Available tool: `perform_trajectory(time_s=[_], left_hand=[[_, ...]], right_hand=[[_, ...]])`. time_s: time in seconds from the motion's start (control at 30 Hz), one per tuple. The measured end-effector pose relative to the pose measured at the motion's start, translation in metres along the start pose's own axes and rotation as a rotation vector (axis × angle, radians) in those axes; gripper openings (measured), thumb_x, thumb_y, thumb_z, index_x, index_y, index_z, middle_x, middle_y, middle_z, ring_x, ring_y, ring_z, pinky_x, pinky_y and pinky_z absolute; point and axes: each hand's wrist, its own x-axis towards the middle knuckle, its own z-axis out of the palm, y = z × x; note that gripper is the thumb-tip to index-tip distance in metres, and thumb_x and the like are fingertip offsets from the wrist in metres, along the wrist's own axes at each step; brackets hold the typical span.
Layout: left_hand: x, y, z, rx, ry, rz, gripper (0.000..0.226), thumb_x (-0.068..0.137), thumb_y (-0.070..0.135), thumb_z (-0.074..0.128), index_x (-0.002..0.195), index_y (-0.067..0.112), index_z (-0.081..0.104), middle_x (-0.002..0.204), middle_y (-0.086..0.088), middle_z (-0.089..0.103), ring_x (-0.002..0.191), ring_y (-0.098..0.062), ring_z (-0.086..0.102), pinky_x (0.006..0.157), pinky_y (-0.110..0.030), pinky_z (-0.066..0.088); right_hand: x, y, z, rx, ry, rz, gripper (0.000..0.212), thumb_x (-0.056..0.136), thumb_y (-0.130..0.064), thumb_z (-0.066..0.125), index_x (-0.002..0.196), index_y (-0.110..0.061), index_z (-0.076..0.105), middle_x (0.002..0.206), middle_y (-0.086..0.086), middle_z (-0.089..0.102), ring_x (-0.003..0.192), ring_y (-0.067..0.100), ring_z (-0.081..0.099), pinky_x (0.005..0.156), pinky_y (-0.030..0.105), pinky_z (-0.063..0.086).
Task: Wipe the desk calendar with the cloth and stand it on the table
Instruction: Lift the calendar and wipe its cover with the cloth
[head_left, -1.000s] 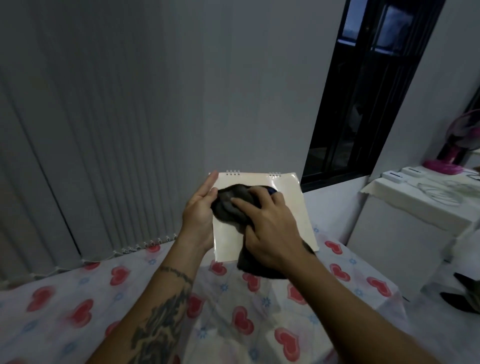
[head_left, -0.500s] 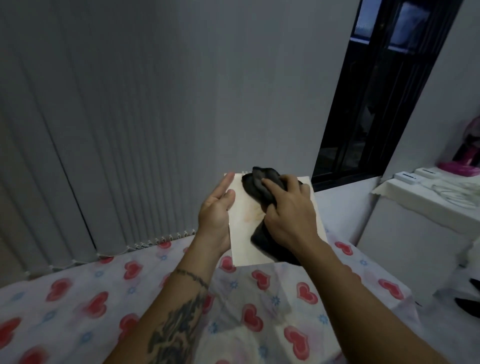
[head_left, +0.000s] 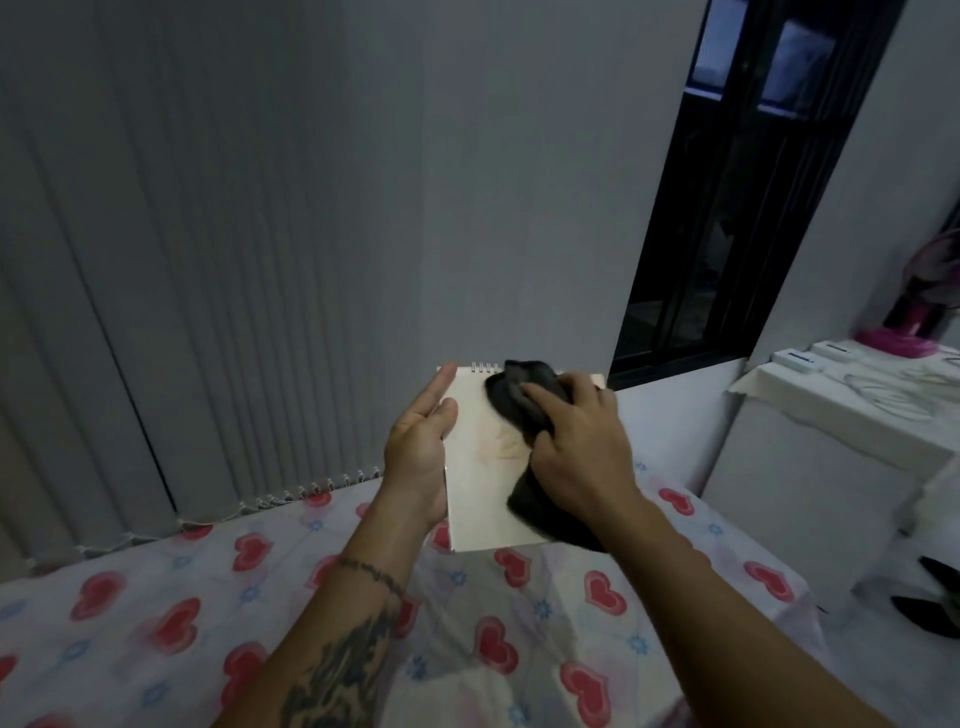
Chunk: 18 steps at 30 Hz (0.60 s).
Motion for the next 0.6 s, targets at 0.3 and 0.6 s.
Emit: perform_trajectory(time_s=[0.3,0.6], left_hand=[[0.008,0.010,-0.017,-0.003,0.026,0.059,0.039,0.100,0.007,0.046,0.129,0.027,0.063,0.106,-0.002,0.078,0.090,-0.021,0.073,0.076,-0.038,0.062],[-0.003,-0.001,0.006,-0.021,-0.005,0.033,0.042,0.101,0.005,0.043,0.111,0.032,0.073,0.129,-0.017,0.066,0.114,-0.036,0.066,0.096,-0.052,0.053]], right_hand=[[-0.011,0.021,-0.008,-0.008,-0.055,-0.048,0.045,0.086,-0.020,0.049,0.129,-0.028,0.058,0.137,0.002,0.045,0.113,0.024,0.040,0.095,0.039,0.043],[-0.009,-0.006,0.001,-0.002,-0.038,-0.171,0.051,0.084,-0.027,0.045,0.133,-0.030,0.053,0.136,0.003,0.046,0.109,0.027,0.041,0.091,0.039,0.042]])
